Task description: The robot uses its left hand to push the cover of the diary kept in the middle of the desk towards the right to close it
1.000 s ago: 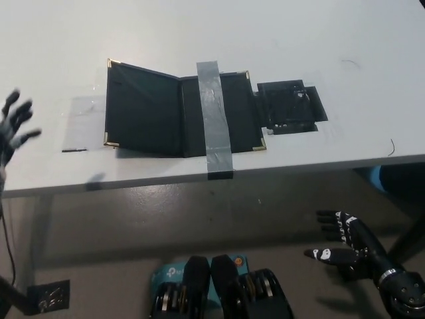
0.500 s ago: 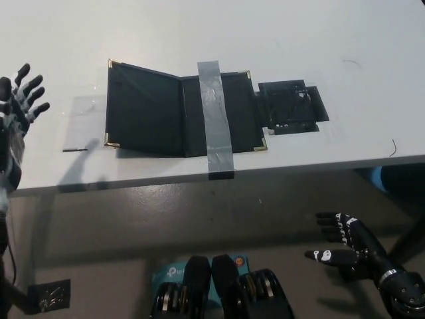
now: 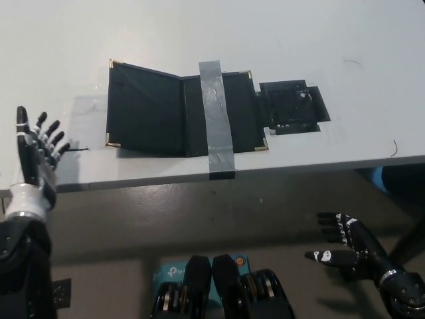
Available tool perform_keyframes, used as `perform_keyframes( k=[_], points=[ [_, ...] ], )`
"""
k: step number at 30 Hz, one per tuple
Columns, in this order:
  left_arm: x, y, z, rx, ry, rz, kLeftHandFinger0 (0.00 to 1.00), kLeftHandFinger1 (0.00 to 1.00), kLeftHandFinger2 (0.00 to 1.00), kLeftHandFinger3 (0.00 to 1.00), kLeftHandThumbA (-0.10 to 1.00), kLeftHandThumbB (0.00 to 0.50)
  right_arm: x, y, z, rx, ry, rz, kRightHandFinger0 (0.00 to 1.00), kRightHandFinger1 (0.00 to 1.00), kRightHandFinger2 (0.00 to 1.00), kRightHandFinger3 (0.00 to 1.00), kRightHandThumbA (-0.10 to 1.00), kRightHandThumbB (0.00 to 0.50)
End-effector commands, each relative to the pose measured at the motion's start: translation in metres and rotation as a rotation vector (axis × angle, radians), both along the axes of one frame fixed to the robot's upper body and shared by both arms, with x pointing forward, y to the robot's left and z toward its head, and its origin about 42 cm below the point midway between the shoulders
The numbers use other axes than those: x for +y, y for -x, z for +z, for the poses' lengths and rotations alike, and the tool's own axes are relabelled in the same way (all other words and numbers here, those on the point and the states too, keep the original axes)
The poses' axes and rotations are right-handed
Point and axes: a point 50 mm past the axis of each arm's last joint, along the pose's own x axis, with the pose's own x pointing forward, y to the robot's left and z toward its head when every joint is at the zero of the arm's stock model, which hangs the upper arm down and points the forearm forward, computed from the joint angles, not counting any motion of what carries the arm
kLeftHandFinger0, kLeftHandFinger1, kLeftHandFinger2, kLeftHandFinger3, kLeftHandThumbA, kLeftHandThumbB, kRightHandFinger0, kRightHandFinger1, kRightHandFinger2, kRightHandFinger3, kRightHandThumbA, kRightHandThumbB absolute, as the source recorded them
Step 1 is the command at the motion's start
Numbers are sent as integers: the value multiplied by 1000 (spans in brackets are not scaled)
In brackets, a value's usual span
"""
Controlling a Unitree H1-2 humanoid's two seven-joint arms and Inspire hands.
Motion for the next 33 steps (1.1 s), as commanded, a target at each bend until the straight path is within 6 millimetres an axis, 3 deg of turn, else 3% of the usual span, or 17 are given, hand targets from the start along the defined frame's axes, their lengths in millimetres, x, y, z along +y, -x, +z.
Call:
perform_keyframes(
  k=[1,10,16,21,23,29,33],
  points=[
    [-15,-20,20,-63,68,18,1000,1000,1000,1000,1000,113,-2,-5,13,-40,0,13,772,814,801,786,1000,499],
    [-55,-41,43,-111,77,-60,1000,1000,1000,1000,1000,165,-4,-7,18,-48,20,21,744,790,786,782,1000,488],
    [-71,-43,48,-120,117,-100,1000,1000,1000,1000,1000,165,-2,-11,21,-52,34,42,756,808,808,810,1000,491],
    [-70,-41,34,-72,245,-85,1000,1000,1000,1000,1000,162,2,-15,23,-65,22,48,767,807,804,811,1000,493],
    [-67,-38,16,-36,300,-42,1000,1000,1000,1000,1000,142,1,-15,23,-64,19,50,762,809,814,811,1000,484],
    [-65,-32,-6,30,401,41,1000,1000,1000,1000,1000,180,-1,-10,19,-57,13,36,766,824,821,811,1000,487],
    [-69,-34,-3,15,434,32,1000,1000,1000,1000,1000,192,-1,-7,19,-51,20,34,769,818,812,814,1000,496]
  ],
)
